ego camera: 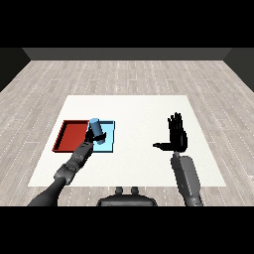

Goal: Pick the blue can and put it in the blue box

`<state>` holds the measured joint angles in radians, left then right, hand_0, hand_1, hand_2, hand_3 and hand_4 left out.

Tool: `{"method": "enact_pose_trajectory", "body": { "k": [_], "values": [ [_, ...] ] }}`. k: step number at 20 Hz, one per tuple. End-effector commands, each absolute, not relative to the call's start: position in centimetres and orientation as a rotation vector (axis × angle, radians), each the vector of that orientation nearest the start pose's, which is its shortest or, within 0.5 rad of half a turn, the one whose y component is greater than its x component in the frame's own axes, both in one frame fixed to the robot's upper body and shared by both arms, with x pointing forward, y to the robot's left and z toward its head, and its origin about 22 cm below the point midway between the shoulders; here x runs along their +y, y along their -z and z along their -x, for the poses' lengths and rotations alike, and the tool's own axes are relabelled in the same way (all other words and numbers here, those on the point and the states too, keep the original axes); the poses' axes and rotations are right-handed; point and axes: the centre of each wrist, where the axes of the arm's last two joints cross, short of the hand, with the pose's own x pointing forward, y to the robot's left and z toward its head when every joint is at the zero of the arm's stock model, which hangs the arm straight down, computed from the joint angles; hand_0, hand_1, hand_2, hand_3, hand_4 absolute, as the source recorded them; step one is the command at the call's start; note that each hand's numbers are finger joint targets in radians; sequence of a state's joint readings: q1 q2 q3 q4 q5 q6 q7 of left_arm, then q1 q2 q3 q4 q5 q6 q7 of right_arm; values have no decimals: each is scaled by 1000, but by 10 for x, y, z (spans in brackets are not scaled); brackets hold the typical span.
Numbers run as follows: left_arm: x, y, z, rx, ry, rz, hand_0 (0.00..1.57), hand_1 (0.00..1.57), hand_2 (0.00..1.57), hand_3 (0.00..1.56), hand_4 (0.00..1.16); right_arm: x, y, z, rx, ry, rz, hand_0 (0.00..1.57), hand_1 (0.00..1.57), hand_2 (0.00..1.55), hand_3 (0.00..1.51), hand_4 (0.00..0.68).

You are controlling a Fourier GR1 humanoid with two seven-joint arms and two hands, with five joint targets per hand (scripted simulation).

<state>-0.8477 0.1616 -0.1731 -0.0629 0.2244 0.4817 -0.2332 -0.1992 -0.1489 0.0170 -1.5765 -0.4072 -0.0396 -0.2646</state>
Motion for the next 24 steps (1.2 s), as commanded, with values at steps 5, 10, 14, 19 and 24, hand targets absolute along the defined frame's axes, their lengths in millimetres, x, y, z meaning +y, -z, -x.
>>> {"method": "enact_pose_trajectory", "body": {
  "k": [5,10,14,19,24],
  "values": [
    [233,79,-364,-1124,120,-695,0,0,0,0,0,-242,-77,-284,-2019,162,-257,0,0,0,0,0],
    [238,61,-377,-1234,-7,-738,0,0,0,0,0,-231,-48,-284,-2031,142,-275,0,0,0,0,0],
    [212,21,-402,-1703,-94,-541,0,0,0,0,0,-243,-72,-284,-2045,134,-270,0,0,0,0,0],
    [189,-3,-404,-2019,18,-173,0,0,0,0,0,-238,-53,-276,-1979,59,-238,0,0,0,0,0],
    [182,27,-365,-1995,-11,196,0,0,0,0,0,-235,-34,-269,-1925,6,-257,0,0,0,0,0]
  ]
}}
